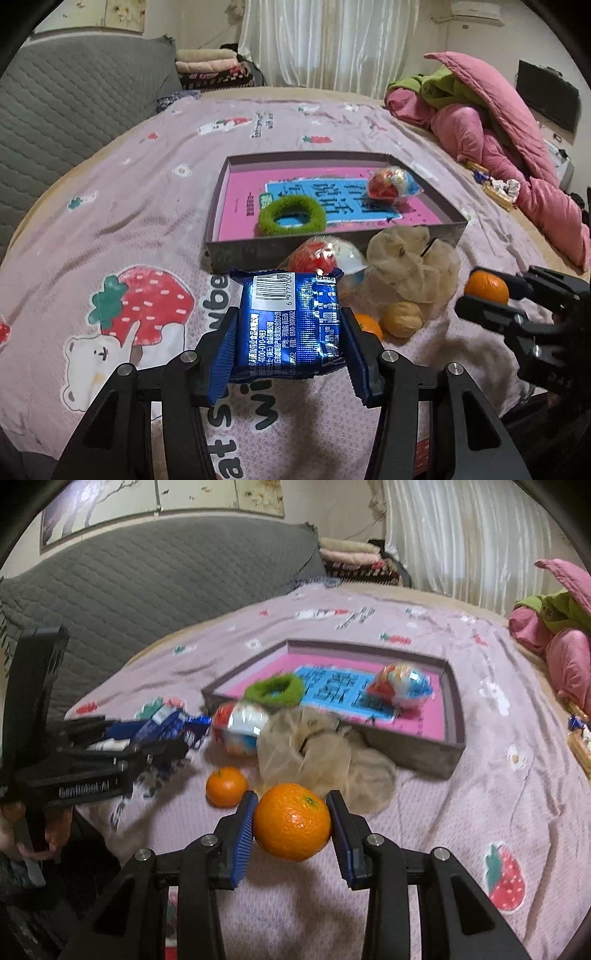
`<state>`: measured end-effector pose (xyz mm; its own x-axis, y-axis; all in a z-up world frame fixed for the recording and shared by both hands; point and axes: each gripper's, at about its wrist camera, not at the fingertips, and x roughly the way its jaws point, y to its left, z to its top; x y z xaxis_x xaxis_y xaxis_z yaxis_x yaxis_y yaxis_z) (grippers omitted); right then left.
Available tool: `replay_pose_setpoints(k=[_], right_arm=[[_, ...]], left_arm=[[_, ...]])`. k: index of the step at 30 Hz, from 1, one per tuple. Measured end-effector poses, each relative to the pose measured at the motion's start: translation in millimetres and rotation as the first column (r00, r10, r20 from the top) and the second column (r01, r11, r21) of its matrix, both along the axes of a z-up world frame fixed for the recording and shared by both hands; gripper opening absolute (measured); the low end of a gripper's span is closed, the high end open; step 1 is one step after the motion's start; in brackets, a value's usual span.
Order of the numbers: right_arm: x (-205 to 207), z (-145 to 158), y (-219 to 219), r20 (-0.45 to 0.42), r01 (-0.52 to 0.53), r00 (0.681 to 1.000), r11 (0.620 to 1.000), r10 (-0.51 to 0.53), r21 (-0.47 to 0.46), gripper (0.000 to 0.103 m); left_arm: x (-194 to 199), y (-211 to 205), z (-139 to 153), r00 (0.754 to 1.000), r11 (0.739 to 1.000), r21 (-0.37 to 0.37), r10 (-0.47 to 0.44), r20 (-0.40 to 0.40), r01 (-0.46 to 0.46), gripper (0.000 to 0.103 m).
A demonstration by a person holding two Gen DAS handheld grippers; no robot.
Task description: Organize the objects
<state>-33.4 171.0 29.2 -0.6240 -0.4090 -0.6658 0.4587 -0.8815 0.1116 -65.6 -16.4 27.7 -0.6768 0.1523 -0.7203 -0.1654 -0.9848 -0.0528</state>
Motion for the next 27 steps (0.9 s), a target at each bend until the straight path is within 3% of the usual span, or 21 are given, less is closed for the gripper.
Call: replay_pose_setpoints(k=[5, 13, 20, 27], right_arm=[[-5.0, 17.2, -1.2, -0.058, 0.041, 0.997, 0.998, -0.044, -0.057, 0.039], [-20.6, 28.6, -0.2, -0.071, 0.092, 0.992, 0.985, -0.103, -0.143, 0.039], [-24.1, 32.8, -3.6, -0.103, 0.116, 0.986, 0.981, -0.133, -0.154, 0.039], [-24.4, 35.5, -12.1, -0.153, 0.137, 0.977, 0.986, -0.151, -0.099, 0.039]], left_arm=[[1.0, 3.5, 7.1, 1.0, 1.0, 0.003, -0.005, -0.025, 0.005, 0.054], [-3.4, 2.5, 17.8, 0.998, 1.0, 0.025, 0.013, -0.056, -0.012, 0.054], [-8.0, 5.5, 27.2, 0.996, 0.999, 0.042, 0.021, -0.085, -0.018, 0.054], [-11.7, 5.9, 35.0, 0.992, 0.998, 0.055, 0.043, -0.117, -0.037, 0.054]])
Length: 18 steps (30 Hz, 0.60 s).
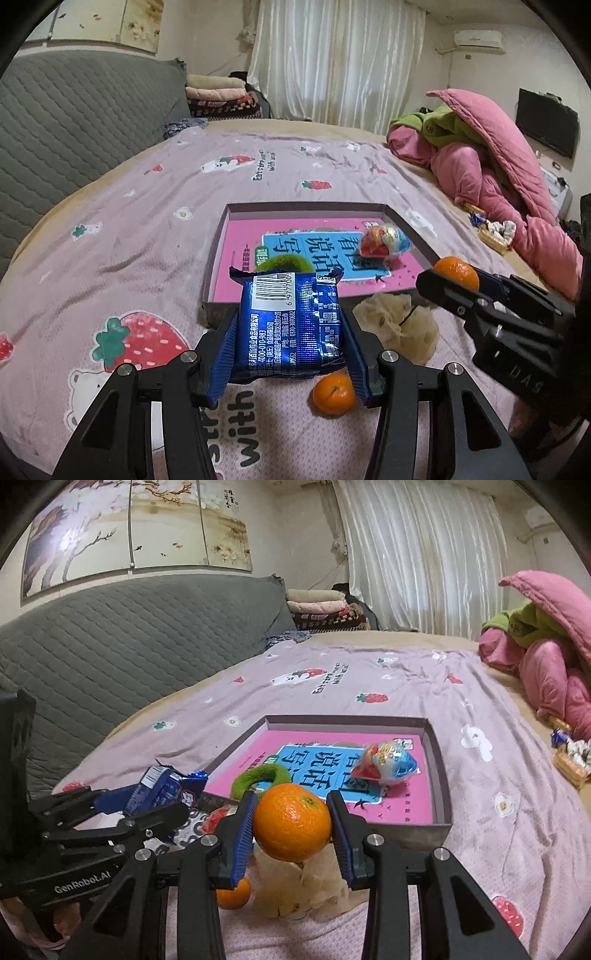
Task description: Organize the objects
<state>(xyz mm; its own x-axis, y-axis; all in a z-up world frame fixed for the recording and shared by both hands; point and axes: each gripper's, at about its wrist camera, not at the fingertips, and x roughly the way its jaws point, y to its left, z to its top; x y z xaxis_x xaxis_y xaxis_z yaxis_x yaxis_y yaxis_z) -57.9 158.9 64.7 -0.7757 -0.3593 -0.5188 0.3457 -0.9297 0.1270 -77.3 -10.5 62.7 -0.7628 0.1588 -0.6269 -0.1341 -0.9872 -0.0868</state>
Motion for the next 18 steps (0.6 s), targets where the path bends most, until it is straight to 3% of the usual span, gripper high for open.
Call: replay_pose_setpoints(k=[18], right_arm=[[-10.3, 1.1, 4.7, -0.046, 0.065, 0.997, 0.998, -0.065, -0.005, 0.039]], left_arm=[[-15.2, -2.5, -1.5, 0.998, 0.999, -0.008, 0.041, -0.036, -0.042, 0.054]])
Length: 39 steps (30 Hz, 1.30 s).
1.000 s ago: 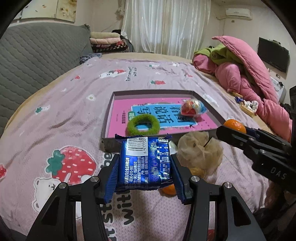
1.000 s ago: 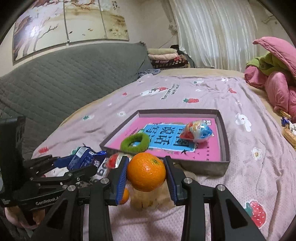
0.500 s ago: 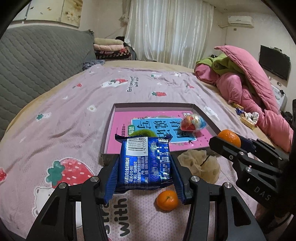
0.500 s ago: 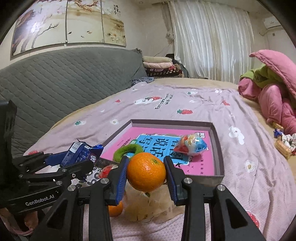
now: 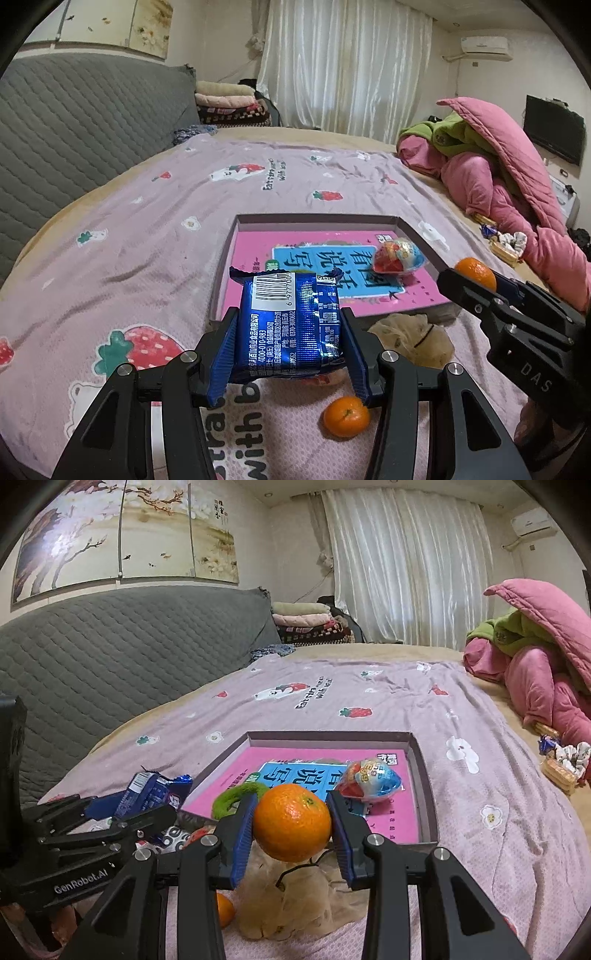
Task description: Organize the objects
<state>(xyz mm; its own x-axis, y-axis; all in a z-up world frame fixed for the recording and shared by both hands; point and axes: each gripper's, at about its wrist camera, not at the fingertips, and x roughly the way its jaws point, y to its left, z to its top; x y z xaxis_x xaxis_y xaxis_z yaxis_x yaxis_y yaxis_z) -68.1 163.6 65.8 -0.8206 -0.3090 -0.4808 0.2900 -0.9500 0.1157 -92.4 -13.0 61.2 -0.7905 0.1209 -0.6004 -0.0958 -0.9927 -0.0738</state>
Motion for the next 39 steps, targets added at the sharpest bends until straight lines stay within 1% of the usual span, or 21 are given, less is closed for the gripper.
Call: replay_pose_setpoints(k=[4, 11, 21, 31, 36, 39], right_arm=[[-4.0, -1.7, 2.4, -0.01, 0.012, 1.0, 1.0, -0.012, 0.0, 0.039], [-16.6, -5.9, 9.5, 0.008, 0.032, 0.999, 0.999, -0.032, -0.007, 0.039], [-24.5, -9.6, 15.0, 0.023, 0.059, 0.998, 0.998, -0.059, 0.01, 0.039], [-34.8, -12.0, 17.2, 0.025, 0.087, 0.996, 0.996, -0.088, 0.028, 0.039], [-42.3, -14.7, 16.4, 0.03, 0.09, 0.995, 0.995, -0.091, 0.041, 0.039], [-47.8, -17.2, 15.6, 0.039, 0.092, 0.995, 0.995, -0.094, 0.048, 0.039]], left_arm=[[-5.5, -4.5, -0.5, 1.0, 1.0, 0.005, 0.012, -0.006, -0.012, 0.054], [-17.4, -12.4, -3.5, 0.999, 0.999, 0.013, 0.033, -0.004, -0.033, 0.054], [-31.2, -18.8, -4.0, 0.999, 0.998, 0.026, 0.053, -0.008, -0.052, 0.054], [-43.3, -14.3, -9.7, 0.999, 0.999, 0.014, 0.046, -0.005, -0.046, 0.054], [-55.1, -15.7, -15.4, 0.999, 0.999, 0.019, 0.034, 0.018, -0.034, 0.054], [-63.0, -16.4, -17.9, 0.999, 0.999, -0.006, 0.051, 0.015, -0.051, 0.054]])
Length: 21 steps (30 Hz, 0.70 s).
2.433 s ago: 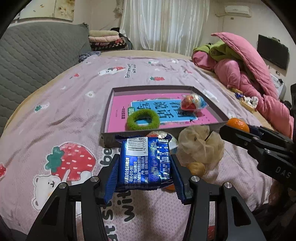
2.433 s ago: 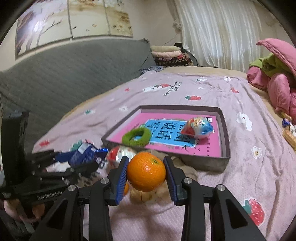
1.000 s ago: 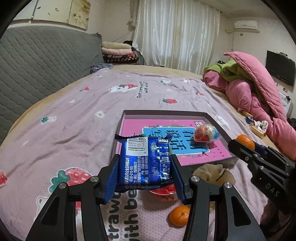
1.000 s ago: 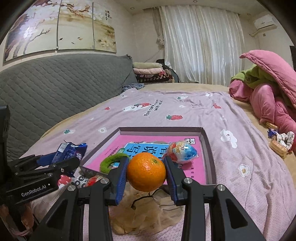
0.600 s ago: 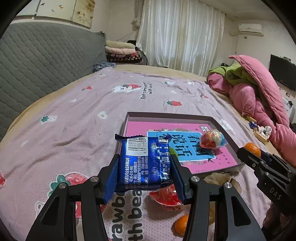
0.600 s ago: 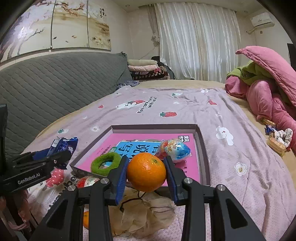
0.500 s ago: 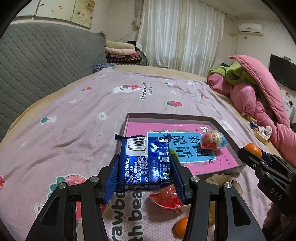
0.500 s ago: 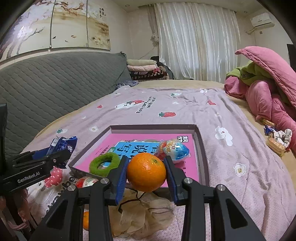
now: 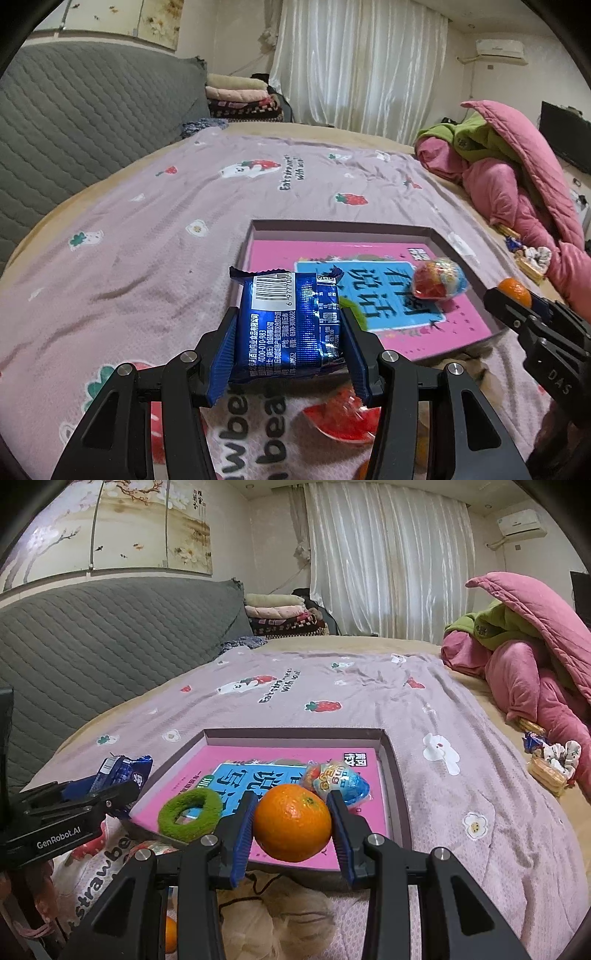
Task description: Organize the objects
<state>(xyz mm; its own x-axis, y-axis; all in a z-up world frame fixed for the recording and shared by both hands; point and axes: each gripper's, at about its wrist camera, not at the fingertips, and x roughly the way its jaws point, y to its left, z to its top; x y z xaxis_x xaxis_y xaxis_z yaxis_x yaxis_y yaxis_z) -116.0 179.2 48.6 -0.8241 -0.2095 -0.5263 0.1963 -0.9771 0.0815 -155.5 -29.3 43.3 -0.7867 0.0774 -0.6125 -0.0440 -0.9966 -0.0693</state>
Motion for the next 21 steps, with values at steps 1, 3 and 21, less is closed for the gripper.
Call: replay_pose_setpoints(k=[1, 3, 21], right_arm=[[-1.7, -0.3, -0.2, 0.0, 0.002, 1.0, 1.0, -0.002, 0.001, 0.039], [-4.7, -0.8, -1.1, 0.0, 0.006, 1.0, 1.0, -0.006, 0.005, 0.039], [-17.9, -7.9, -4.4, 0.025, 0.013, 1.0, 1.0, -0.013, 0.009, 0.039]], left_arm=[[-1.6, -0.2, -0.1, 1.0, 1.0, -0.006, 0.005, -0.002, -0.005, 0.054], [-5.2, -1.3, -0.1, 1.0, 1.0, -0.004, 0.005, -0.001, -0.005, 0.054], [-30.8, -3.6, -12.3, 0.998, 1.0, 0.01, 0.01, 0.056, -0.011, 0.054]])
